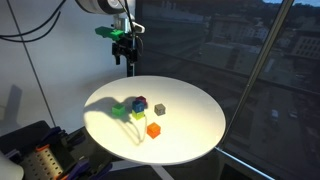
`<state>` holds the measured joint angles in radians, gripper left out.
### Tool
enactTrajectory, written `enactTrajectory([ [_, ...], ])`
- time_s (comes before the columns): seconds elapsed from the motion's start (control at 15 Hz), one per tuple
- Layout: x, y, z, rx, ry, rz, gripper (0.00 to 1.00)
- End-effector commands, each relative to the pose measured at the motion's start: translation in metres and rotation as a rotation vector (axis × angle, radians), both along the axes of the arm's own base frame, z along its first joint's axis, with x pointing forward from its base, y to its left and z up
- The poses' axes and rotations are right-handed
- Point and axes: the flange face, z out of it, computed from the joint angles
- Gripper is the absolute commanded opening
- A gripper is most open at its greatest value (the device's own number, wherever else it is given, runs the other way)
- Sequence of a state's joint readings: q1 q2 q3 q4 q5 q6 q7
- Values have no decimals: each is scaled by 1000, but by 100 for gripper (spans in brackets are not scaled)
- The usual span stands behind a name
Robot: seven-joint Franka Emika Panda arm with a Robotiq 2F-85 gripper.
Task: Put the pink block over the green block
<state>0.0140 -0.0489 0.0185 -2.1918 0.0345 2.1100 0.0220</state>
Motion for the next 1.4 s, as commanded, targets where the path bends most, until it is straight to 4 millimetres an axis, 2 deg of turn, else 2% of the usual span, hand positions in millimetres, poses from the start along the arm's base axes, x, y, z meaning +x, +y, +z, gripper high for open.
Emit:
enactTrajectory([
  [0.0,7,7,4,-4,-5,6,100],
  [0.53,28,28,-1,-10,1,32,100],
  [1.0,55,40,-18,-29,12,36,100],
  [1.33,74,55,-33,-48,30,47,100],
])
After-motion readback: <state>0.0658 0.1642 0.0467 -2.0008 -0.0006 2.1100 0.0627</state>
